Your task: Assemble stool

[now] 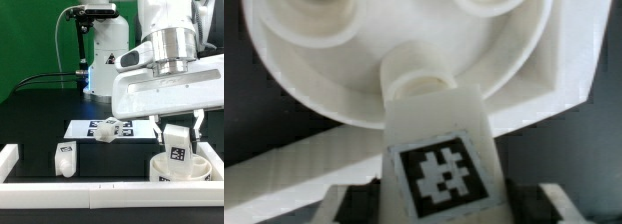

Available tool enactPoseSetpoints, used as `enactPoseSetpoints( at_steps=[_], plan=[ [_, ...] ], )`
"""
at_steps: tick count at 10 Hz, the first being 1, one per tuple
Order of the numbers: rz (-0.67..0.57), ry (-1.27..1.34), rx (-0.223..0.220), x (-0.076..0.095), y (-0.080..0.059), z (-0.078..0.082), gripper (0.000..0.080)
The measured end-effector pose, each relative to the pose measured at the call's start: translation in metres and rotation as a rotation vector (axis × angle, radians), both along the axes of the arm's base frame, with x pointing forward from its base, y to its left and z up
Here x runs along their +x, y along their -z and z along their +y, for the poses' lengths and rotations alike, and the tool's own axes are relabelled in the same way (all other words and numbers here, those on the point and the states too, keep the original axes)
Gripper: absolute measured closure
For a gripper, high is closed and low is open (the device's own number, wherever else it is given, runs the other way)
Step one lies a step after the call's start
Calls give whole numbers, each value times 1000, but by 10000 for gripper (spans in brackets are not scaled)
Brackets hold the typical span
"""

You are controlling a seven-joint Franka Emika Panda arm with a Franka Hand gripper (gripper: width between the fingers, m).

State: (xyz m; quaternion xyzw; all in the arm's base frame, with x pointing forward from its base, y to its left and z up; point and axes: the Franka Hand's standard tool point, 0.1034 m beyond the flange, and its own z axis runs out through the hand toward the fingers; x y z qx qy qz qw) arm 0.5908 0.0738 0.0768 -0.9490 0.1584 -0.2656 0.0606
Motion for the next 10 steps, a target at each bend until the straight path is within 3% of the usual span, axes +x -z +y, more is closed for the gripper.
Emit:
enactPoseSetpoints(
  at_steps=[3, 4, 5, 6, 9, 10],
  plan=[
    [-6, -3, -5, 0, 0, -1, 464],
    [-6, -4, -5, 0, 0, -1, 276],
    [-6, -5, -6, 0, 0, -1, 276],
    [0, -9, -8, 0, 0, -2, 177],
    [211, -110, -9, 1, -11, -18, 155],
    [287, -155, 8, 10, -17, -19, 151]
  ],
)
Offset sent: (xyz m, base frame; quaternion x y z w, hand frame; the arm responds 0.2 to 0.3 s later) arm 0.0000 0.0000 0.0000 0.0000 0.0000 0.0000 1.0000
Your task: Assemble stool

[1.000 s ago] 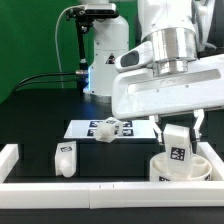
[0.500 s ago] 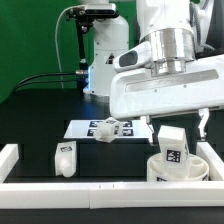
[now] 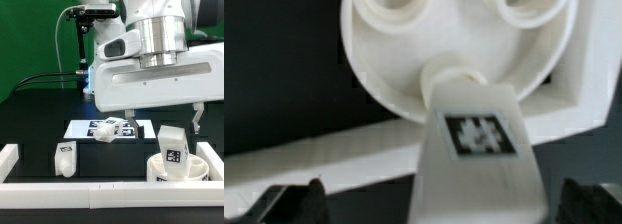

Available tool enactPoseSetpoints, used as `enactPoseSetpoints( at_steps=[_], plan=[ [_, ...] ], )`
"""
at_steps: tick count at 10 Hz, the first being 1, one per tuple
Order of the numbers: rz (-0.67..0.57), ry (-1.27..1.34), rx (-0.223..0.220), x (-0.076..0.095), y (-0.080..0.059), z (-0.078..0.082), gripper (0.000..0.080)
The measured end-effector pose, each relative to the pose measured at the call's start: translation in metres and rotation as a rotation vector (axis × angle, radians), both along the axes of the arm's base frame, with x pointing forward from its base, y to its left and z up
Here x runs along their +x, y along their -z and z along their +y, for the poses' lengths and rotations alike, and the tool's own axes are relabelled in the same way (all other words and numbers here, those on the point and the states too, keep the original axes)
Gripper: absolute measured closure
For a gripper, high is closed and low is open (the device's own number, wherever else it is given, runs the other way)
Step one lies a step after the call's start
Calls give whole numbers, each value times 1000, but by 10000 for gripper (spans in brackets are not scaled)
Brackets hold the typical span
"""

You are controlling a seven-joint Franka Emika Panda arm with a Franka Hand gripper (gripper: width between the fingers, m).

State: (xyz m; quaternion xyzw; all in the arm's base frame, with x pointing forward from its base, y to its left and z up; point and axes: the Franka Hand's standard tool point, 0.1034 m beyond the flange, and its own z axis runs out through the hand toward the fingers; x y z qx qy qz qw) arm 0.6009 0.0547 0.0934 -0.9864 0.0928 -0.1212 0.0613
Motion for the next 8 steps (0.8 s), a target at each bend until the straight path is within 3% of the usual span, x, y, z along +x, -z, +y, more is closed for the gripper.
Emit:
enactPoseSetpoints(
  at_steps=[2, 4, 6, 8],
  plan=[
    [88, -40, 25, 0, 0, 6, 151],
    [87, -69, 19, 3, -1, 6, 151],
    [70, -270, -17, 13, -7, 8, 151],
    [58, -592, -92, 21, -17, 4, 151]
  ],
)
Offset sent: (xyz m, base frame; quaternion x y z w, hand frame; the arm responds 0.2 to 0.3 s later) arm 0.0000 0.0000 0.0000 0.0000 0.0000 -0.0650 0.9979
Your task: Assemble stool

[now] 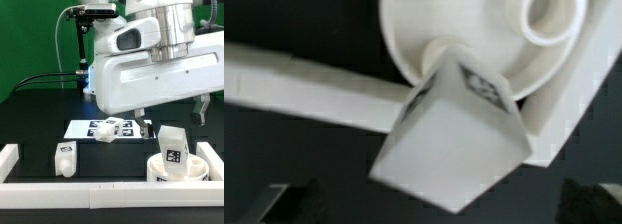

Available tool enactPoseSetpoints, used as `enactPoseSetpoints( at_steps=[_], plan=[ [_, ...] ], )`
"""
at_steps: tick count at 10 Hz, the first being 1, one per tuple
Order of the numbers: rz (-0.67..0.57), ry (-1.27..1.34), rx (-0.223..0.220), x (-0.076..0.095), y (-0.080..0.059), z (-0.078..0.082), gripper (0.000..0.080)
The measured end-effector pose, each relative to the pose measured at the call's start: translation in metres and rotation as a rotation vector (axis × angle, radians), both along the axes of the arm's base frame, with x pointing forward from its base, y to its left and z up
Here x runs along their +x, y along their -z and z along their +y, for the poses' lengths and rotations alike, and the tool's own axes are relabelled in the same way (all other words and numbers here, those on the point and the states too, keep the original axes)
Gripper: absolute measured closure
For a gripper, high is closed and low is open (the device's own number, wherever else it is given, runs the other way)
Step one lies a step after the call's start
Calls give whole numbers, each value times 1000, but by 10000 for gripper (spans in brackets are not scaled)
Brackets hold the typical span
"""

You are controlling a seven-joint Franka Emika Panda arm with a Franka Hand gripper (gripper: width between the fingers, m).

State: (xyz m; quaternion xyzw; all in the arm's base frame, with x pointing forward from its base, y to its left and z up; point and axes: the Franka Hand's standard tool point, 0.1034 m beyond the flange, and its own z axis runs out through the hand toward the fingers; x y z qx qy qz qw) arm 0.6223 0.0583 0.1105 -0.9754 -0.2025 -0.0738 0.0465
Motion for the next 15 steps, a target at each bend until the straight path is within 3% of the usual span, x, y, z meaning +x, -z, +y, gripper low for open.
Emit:
enactPoseSetpoints(
  at_steps=[5, 9, 11, 13, 14, 15],
  plan=[
    [-44, -354, -81, -4, 5, -3, 151],
    [-16, -740, -165, 0, 31, 12, 151],
    [-13, -726, -163, -1, 35, 11, 151],
    [-8, -683, -158, -1, 36, 11, 377],
    [12, -583, -144, -4, 37, 12, 377],
    [17, -521, -139, -4, 37, 11, 461]
  ],
)
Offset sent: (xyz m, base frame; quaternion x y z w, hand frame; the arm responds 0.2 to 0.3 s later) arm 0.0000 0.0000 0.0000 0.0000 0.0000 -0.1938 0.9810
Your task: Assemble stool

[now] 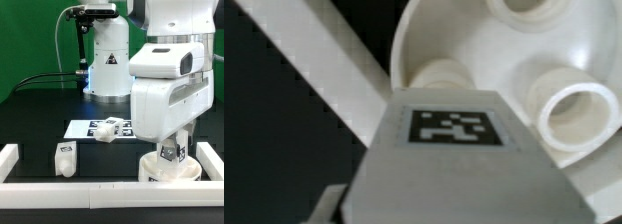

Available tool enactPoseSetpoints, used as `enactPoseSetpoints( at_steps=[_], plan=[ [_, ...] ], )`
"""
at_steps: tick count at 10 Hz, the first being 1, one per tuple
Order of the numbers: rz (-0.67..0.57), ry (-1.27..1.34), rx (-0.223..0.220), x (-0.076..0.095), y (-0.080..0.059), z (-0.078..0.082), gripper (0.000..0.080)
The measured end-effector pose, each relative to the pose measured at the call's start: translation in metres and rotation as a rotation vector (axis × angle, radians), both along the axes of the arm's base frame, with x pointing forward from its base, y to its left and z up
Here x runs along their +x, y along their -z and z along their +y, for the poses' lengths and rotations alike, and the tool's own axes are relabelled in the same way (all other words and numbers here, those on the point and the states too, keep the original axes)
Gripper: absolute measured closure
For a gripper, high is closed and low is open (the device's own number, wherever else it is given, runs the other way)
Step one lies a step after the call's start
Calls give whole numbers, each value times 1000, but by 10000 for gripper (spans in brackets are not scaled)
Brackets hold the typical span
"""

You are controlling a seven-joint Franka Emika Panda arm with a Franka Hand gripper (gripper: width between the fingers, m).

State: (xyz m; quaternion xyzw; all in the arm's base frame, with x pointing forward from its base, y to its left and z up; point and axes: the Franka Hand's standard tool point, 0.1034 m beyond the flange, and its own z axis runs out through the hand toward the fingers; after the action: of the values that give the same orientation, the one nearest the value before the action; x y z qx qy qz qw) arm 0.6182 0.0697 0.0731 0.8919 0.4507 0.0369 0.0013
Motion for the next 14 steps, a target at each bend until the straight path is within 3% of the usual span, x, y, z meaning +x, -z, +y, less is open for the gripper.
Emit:
enactPoseSetpoints(
  at_steps=[2, 6, 10, 12, 13, 14],
  plan=[
    [-13, 183, 17, 0, 1, 2, 461],
    [-39, 673, 114, -1, 2, 3, 461],
    [-16, 950, 154, -1, 3, 4, 461],
    [-8, 1288, 218, 0, 3, 17, 461],
    [3, 1491, 256, 1, 3, 18, 461],
    [7, 1631, 262, 1, 2, 15, 461]
  ],
)
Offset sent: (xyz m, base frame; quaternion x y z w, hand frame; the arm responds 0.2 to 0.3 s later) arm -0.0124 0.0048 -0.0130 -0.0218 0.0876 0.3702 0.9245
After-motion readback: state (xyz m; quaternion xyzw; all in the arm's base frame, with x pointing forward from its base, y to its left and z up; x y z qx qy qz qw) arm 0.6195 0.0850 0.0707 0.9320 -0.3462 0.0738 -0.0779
